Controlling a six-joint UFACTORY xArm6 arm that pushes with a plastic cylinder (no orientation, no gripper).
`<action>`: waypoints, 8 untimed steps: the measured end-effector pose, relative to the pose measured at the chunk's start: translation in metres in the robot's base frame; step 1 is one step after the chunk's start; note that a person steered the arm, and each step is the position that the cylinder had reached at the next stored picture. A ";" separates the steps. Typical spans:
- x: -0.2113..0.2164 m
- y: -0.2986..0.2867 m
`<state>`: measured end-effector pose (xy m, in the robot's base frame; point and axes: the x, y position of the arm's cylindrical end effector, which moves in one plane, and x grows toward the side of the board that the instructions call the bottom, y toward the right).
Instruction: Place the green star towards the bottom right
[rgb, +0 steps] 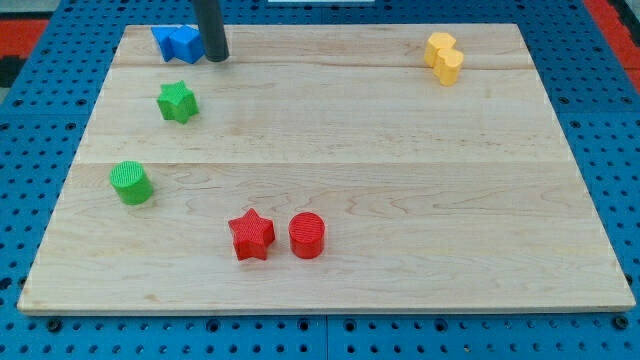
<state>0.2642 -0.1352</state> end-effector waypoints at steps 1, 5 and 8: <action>0.022 0.001; 0.074 -0.052; 0.080 -0.100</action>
<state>0.3442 -0.2350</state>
